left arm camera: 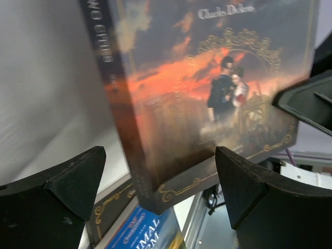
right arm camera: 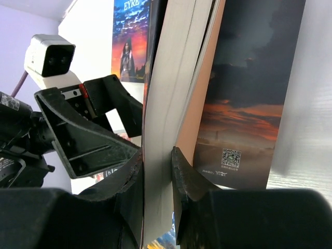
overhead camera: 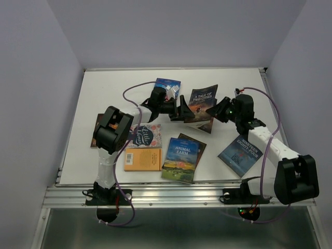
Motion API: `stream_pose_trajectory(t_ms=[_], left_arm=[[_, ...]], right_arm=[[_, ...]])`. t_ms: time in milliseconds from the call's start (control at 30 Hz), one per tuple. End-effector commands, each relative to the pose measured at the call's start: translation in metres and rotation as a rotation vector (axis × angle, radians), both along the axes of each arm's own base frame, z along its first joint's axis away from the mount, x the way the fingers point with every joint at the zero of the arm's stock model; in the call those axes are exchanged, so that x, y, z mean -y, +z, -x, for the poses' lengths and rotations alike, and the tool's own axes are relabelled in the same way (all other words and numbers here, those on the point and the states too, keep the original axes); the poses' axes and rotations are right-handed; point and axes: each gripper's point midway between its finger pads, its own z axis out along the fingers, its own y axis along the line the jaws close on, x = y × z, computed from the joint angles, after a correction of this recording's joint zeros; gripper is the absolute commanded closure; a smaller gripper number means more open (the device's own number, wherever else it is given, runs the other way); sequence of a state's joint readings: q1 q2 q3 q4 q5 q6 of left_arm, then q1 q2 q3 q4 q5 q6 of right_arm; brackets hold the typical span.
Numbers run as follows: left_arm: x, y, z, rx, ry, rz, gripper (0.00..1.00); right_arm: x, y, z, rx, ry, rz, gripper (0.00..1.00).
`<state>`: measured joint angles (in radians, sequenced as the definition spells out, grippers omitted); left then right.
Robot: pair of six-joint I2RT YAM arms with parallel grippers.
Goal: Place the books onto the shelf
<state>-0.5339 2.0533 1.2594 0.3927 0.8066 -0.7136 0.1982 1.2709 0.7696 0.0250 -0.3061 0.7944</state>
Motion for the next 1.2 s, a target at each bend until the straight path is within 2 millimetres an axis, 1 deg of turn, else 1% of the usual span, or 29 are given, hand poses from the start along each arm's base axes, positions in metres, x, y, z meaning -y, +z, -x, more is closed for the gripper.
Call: stream_pose_trajectory(t_ms=[0, 67, 100, 167, 200, 233, 267, 300, 333, 367, 400, 433, 467, 500, 533, 567, 600, 633, 667, 700, 733, 767, 833, 867, 933, 1000, 1033, 1067, 1167], left_arm=[[0.014, 0.047, 0.014, 0.074, -0.099, 0.146, 0.01], [0.017, 0.055, 0.021, 0.089, -0.133, 0.191, 0.01], [0.017, 0.062, 0.023, 0.064, -0.131, 0.225, 0.03], [0.016, 0.078, 0.033, 0.099, -0.161, 0.324, 0.12], [0.015, 0.084, 0.037, 0.098, -0.168, 0.362, 0.29], [0.013, 0.088, 0.043, 0.028, -0.163, 0.394, 0.43], [0.011, 0.100, 0.046, 0.078, -0.184, 0.446, 0.59], [0.011, 0.102, 0.048, 0.074, -0.190, 0.465, 0.85], [0.009, 0.107, 0.051, 0.071, -0.207, 0.490, 0.95], [0.009, 0.107, 0.052, 0.066, -0.213, 0.495, 1.00], [0.008, 0.109, 0.052, 0.072, -0.213, 0.504, 1.00], [0.006, 0.114, 0.053, 0.091, -0.213, 0.520, 1.00], [0.004, 0.117, 0.054, 0.101, -0.211, 0.528, 1.00], [0.003, 0.120, 0.055, 0.111, -0.209, 0.533, 1.00], [0.003, 0.121, 0.054, 0.123, -0.206, 0.529, 1.00], [0.001, 0.128, 0.054, 0.148, -0.204, 0.531, 1.00], [0.001, 0.131, 0.053, 0.166, -0.203, 0.524, 1.00], [0.000, 0.132, 0.051, 0.182, -0.198, 0.510, 1.00], [0.002, 0.134, 0.045, 0.155, -0.170, 0.467, 1.00], [0.005, 0.122, 0.032, 0.155, -0.129, 0.378, 1.00], [0.005, 0.127, 0.028, 0.191, -0.114, 0.337, 1.00], [0.004, 0.124, 0.020, 0.292, -0.107, 0.282, 1.00], [-0.001, 0.126, 0.010, 0.322, -0.062, 0.219, 1.00], [-0.004, 0.129, 0.007, 0.328, -0.036, 0.191, 1.00], [-0.008, 0.133, 0.003, 0.361, -0.034, 0.174, 1.00], [-0.011, 0.129, -0.005, 0.337, -0.012, 0.120, 1.00], [-0.013, 0.129, -0.012, 0.350, 0.011, 0.081, 1.00], [-0.014, 0.129, -0.013, 0.356, 0.015, 0.073, 1.00], [-0.015, 0.136, -0.016, 0.364, 0.018, 0.083, 1.00]], right_arm=[[-0.016, 0.081, -0.014, 0.264, 0.054, -0.102, 0.99], [-0.018, 0.079, -0.013, 0.256, 0.063, -0.111, 0.99], [-0.018, 0.075, -0.012, 0.249, 0.066, -0.116, 0.99], [-0.019, 0.073, -0.009, 0.241, 0.064, -0.128, 0.99], [-0.018, 0.072, -0.008, 0.242, 0.062, -0.129, 0.99], [-0.018, 0.066, -0.007, 0.230, 0.061, -0.126, 0.99], [-0.017, 0.064, -0.006, 0.230, 0.059, -0.121, 0.99], [-0.017, 0.064, -0.004, 0.231, 0.061, -0.119, 0.99], [-0.016, 0.058, -0.003, 0.218, 0.056, -0.118, 0.99], [-0.015, 0.057, -0.002, 0.216, 0.054, -0.118, 0.99], [-0.015, 0.056, 0.000, 0.215, 0.054, -0.117, 0.99], [-0.014, 0.053, 0.001, 0.207, 0.050, -0.112, 0.97], [-0.013, 0.051, 0.002, 0.200, 0.043, -0.110, 0.88], [-0.011, 0.048, 0.004, 0.188, 0.036, -0.104, 0.68], [-0.008, 0.045, 0.004, 0.183, 0.019, -0.088, 0.59], [-0.006, 0.042, 0.005, 0.173, 0.010, -0.078, 0.45], [-0.003, 0.038, 0.007, 0.150, 0.002, -0.059, 0.30], [-0.001, 0.036, 0.008, 0.143, -0.005, -0.044, 0.06], [0.006, 0.037, 0.006, 0.148, -0.033, -0.015, 0.00], [0.010, 0.033, 0.009, 0.130, -0.043, 0.019, 0.00], [0.017, 0.035, 0.007, 0.136, -0.074, 0.045, 0.00], [0.021, 0.028, 0.011, 0.101, -0.088, 0.072, 0.00], [0.029, 0.030, 0.010, 0.098, -0.121, 0.107, 0.00], [0.038, 0.029, 0.009, 0.095, -0.156, 0.140, 0.00], [0.046, 0.029, 0.011, 0.083, -0.192, 0.173, 0.00], [0.062, 0.025, 0.013, 0.063, -0.257, 0.229, 0.00], [0.065, 0.027, 0.012, 0.067, -0.271, 0.242, 0.00], [0.070, 0.026, 0.013, 0.064, -0.284, 0.268, 0.00], [0.072, 0.023, 0.015, 0.053, -0.272, 0.294, 0.00]])
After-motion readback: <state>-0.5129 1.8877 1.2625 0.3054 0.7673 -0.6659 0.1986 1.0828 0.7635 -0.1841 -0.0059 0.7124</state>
